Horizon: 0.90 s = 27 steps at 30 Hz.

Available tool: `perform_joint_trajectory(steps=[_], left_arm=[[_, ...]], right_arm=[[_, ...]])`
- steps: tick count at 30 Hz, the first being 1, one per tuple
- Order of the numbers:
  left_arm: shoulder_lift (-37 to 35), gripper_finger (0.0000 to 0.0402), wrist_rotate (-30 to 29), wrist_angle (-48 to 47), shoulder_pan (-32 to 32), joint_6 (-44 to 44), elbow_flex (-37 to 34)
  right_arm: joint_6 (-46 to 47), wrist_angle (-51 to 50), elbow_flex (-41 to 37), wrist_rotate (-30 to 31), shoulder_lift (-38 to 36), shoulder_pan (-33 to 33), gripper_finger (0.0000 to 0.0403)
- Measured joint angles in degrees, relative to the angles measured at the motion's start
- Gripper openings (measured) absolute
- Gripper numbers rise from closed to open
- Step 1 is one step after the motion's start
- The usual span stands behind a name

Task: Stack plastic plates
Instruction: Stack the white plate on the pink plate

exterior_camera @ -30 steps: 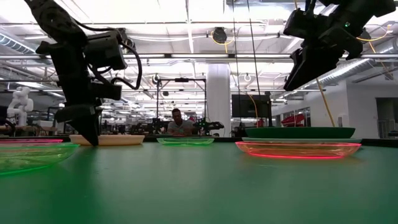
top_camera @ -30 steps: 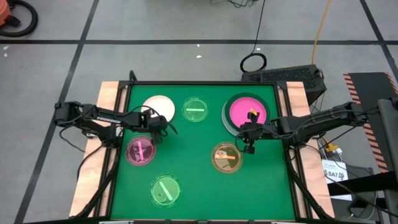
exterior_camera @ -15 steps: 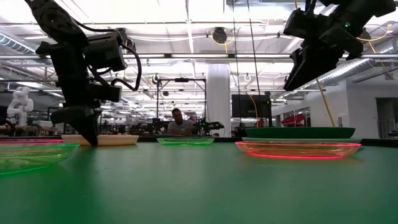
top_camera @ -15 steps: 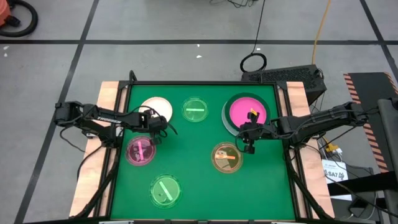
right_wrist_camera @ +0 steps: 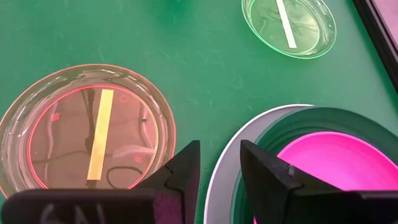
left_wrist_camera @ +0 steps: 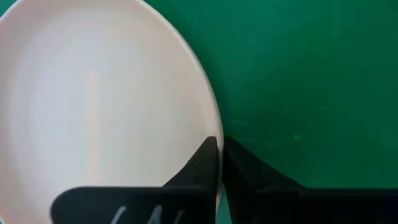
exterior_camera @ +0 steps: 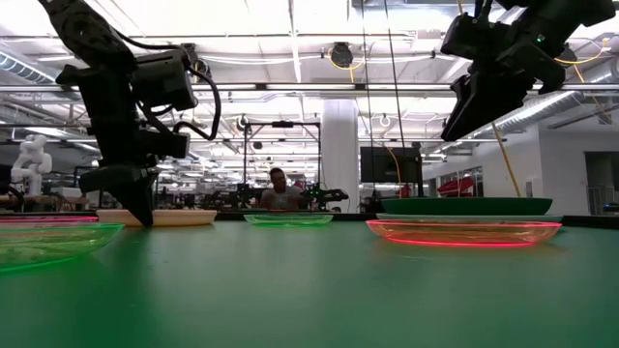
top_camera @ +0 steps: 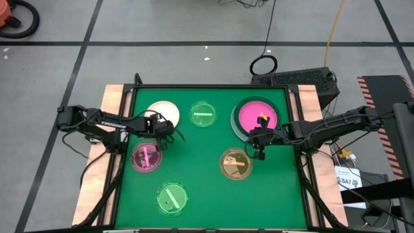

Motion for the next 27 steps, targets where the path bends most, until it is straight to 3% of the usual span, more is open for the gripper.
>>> perform_joint_trajectory(steps=[7,27], left_arm=[[0.0,0.0012,-0.6,0.1,-3.0,4.8,0.0],[0.0,0.0012,-10.1,3.9,-13.4,2.6,0.2]], right_arm=[[0.0,0.0,0.0,0.0,0.0,0.0,0.0109],[-1.9,4.3,0.0,0.0,0.0,0.0,0.0109]])
